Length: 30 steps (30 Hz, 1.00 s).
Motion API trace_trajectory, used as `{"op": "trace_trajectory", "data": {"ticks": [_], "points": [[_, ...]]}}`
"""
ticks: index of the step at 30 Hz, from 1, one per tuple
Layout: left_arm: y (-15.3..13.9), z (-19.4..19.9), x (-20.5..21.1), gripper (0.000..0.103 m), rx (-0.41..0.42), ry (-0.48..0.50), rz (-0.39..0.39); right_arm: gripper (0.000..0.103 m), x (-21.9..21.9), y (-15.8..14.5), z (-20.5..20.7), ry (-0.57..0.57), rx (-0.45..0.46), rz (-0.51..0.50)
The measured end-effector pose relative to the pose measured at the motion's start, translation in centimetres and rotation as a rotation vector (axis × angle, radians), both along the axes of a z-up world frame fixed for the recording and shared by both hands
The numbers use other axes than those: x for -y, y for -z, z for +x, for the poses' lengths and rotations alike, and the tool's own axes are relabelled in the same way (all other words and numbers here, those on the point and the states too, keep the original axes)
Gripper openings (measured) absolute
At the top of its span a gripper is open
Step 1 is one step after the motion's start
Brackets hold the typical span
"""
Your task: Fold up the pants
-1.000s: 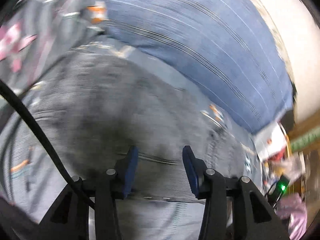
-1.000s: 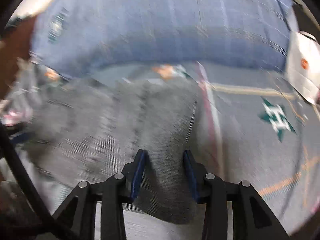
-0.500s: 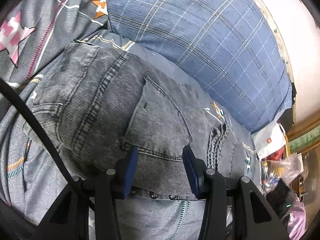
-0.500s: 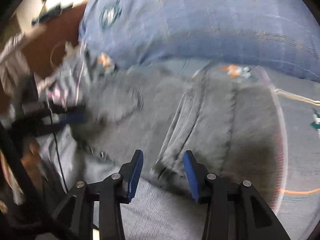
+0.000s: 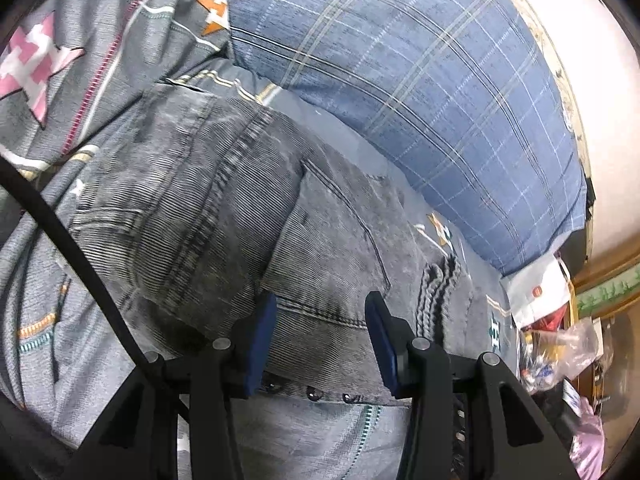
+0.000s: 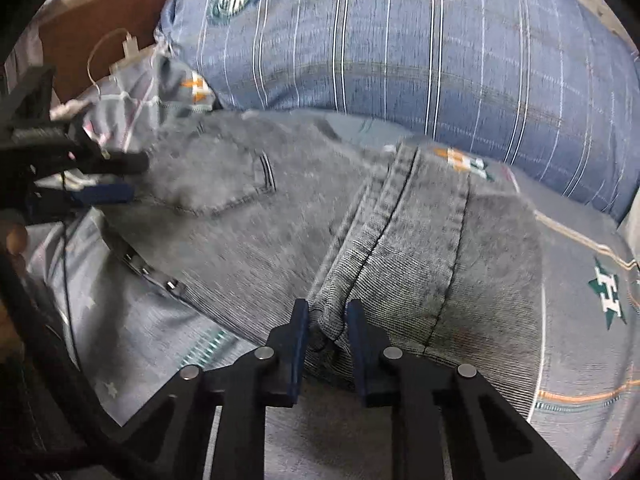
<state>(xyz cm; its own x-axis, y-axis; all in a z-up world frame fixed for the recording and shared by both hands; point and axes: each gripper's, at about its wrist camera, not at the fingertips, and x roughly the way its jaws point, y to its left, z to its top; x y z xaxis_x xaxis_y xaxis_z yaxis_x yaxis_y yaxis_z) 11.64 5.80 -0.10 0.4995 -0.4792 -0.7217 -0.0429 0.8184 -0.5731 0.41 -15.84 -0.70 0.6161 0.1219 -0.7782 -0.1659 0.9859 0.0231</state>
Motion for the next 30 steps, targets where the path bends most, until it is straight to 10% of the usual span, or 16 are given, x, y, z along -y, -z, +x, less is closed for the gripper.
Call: {"op": "trace_trajectory", "data": {"ticks": [8, 12, 15, 23, 30], "points": [[0.5, 0.0, -2.3, 0.047, -0.020, -0.110, -0.011, 0.030, -1.4, 1.6, 0.2, -0.071, -0.043, 0.037], [0.7, 0.1, -3.8, 0.054, -0.028, -0.148, -0.082, 0.068, -0.6, -0.6, -0.3, -0.038, 0.036, 0.099], [0.4, -0.2, -4.6, 0.054, -0.023, -0.164, -0.095, 0.068, -0.6, 0.4, 1.3, 0.011, -0.019, 0.031], [0.5, -1.1, -8.5, 0.057, -0.028, -0.313, -0.115, 0.068, 1.2, -3.4, 1.0, -0.008, 0.090, 0.290], [2.0, -2.5, -10.3, 0.057, -0.066, -0.485, -0.122, 0.068, -3.5, -2.4, 5.8, -0.083, -0.057, 0.434]]}}
